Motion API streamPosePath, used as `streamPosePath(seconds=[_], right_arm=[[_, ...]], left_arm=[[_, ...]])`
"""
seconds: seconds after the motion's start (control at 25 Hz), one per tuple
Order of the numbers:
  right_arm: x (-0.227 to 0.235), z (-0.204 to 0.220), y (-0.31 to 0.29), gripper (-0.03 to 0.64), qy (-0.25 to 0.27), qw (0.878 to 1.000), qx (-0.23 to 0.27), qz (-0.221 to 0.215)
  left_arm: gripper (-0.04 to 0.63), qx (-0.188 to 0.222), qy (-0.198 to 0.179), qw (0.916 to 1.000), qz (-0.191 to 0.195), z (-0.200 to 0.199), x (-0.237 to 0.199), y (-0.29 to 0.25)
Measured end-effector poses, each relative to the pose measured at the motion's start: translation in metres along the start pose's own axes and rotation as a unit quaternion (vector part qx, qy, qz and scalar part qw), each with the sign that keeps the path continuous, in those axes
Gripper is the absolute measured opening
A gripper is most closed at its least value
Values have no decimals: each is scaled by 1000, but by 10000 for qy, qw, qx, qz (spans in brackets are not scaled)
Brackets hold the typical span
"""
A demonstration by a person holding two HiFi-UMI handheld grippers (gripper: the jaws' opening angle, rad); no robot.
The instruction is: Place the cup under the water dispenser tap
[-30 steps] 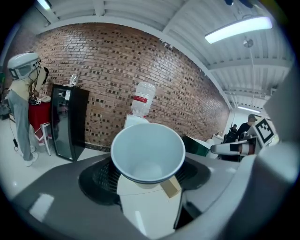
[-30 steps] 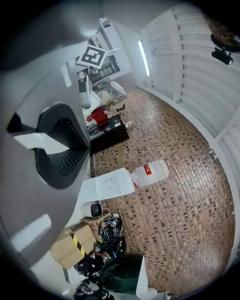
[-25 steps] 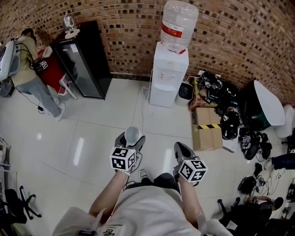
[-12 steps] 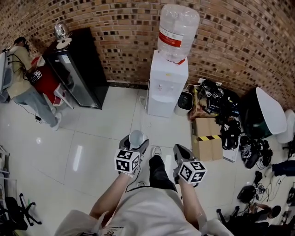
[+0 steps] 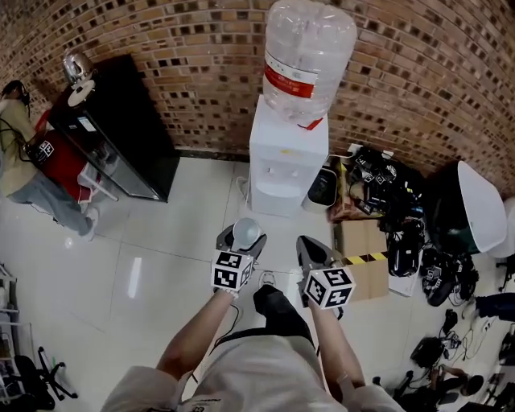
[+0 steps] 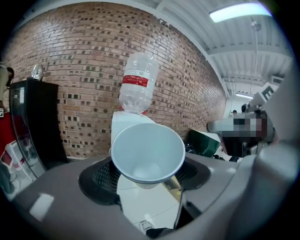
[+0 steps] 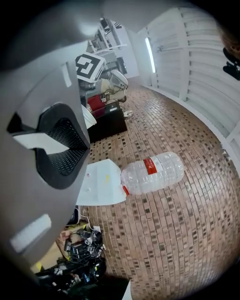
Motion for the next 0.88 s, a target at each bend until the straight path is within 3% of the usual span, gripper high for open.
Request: streamPosePath(seconds=[0.32, 0.88], right_arm=[[72, 34, -59, 0, 235, 9986, 356, 307], [156, 161, -160, 0, 154, 9974, 652, 258]], left_arm=[[345, -213, -295, 9993, -129, 62, -39, -116], [345, -349, -660, 9972, -64, 190, -119, -294]])
Point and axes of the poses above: the fingertips, and each gripper's own axes: y backward along the fingers, x to its right, z out of its underside, the point moved 7 cm from there along y, backward along the fingers, and after that the axes turned 7 degrees about x, right-handed, at the moved point
